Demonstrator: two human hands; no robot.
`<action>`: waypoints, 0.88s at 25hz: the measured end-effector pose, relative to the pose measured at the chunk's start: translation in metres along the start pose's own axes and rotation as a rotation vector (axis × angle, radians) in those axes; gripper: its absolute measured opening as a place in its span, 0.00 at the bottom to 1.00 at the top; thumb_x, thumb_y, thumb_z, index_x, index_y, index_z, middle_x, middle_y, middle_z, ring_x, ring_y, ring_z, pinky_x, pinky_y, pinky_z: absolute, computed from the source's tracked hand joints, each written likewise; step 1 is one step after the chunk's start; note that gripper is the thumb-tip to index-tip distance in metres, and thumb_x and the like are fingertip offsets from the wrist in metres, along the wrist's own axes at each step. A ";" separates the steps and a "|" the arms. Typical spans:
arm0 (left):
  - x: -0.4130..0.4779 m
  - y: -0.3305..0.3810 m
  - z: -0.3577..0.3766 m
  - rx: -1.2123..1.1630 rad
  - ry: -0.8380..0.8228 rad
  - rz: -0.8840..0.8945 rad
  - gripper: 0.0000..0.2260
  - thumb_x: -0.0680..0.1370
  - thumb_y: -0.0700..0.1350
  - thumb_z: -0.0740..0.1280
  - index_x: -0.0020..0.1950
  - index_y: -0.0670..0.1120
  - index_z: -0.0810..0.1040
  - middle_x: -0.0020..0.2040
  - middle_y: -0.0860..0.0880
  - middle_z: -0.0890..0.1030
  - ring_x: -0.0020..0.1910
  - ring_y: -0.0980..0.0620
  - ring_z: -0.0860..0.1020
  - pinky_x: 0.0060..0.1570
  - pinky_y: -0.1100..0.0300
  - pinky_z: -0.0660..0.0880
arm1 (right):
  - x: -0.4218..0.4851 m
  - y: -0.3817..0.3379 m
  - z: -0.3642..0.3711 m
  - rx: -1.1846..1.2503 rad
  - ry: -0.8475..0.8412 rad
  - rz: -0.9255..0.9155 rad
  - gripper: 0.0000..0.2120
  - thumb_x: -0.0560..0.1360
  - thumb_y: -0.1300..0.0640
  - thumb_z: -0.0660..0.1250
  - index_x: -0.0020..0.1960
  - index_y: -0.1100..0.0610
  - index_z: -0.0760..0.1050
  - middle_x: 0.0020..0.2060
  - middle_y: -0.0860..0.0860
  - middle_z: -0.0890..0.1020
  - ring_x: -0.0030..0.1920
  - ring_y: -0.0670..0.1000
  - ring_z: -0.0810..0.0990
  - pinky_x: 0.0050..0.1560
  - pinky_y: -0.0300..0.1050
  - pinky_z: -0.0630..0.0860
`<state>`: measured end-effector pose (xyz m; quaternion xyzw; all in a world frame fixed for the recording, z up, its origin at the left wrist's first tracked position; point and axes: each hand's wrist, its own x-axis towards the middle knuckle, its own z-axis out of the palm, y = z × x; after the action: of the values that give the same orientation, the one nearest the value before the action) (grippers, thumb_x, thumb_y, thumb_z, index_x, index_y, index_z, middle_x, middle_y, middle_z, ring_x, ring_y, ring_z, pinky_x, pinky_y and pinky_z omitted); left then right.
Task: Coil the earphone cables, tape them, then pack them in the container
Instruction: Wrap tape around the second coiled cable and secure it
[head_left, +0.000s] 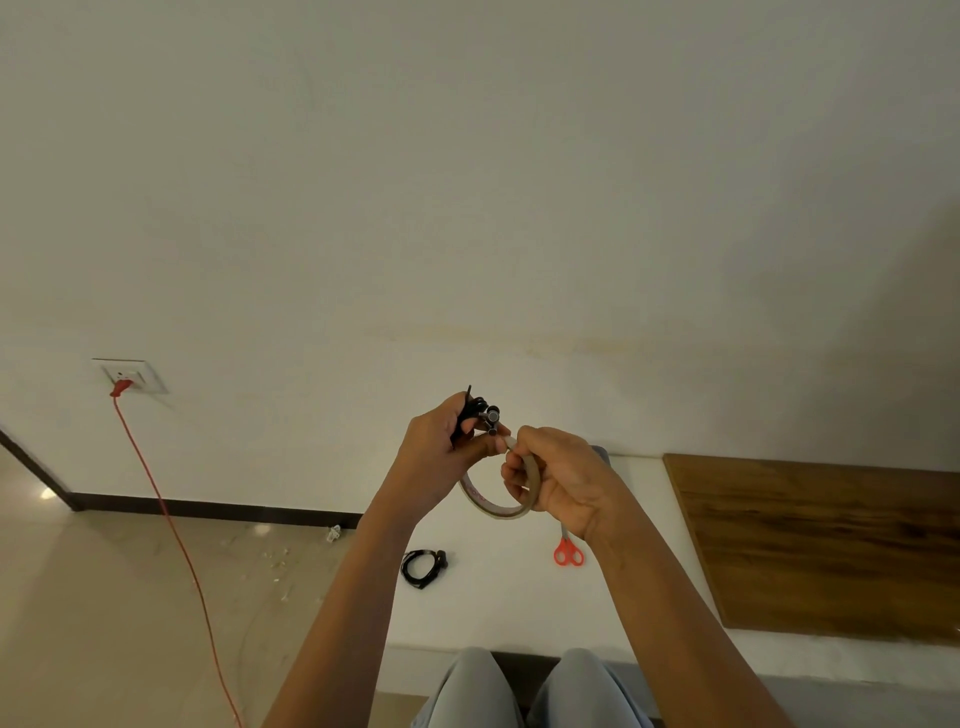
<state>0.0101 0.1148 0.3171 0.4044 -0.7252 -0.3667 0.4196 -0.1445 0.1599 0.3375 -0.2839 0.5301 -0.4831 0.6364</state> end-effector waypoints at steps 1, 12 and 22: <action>0.000 0.000 -0.001 0.003 0.003 0.005 0.11 0.72 0.45 0.75 0.47 0.40 0.77 0.35 0.62 0.80 0.31 0.63 0.72 0.34 0.74 0.67 | 0.000 -0.001 0.000 0.022 -0.012 -0.009 0.07 0.71 0.67 0.64 0.35 0.59 0.75 0.29 0.55 0.81 0.28 0.48 0.79 0.44 0.47 0.75; -0.010 -0.003 -0.002 -0.422 0.091 -0.113 0.17 0.69 0.45 0.75 0.31 0.56 0.68 0.33 0.51 0.68 0.36 0.52 0.66 0.38 0.65 0.66 | -0.006 -0.006 -0.005 0.147 -0.187 -0.163 0.14 0.75 0.68 0.57 0.33 0.59 0.66 0.27 0.55 0.72 0.31 0.50 0.74 0.37 0.42 0.77; -0.005 -0.002 -0.003 -0.283 -0.012 -0.006 0.15 0.66 0.45 0.78 0.34 0.56 0.72 0.29 0.60 0.68 0.29 0.59 0.67 0.32 0.71 0.66 | -0.007 -0.014 -0.005 -0.256 -0.232 -0.035 0.13 0.75 0.60 0.58 0.36 0.58 0.78 0.28 0.52 0.77 0.30 0.48 0.75 0.41 0.43 0.76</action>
<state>0.0152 0.1179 0.3149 0.3412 -0.6673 -0.4691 0.4671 -0.1535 0.1616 0.3505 -0.4258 0.5054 -0.3868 0.6432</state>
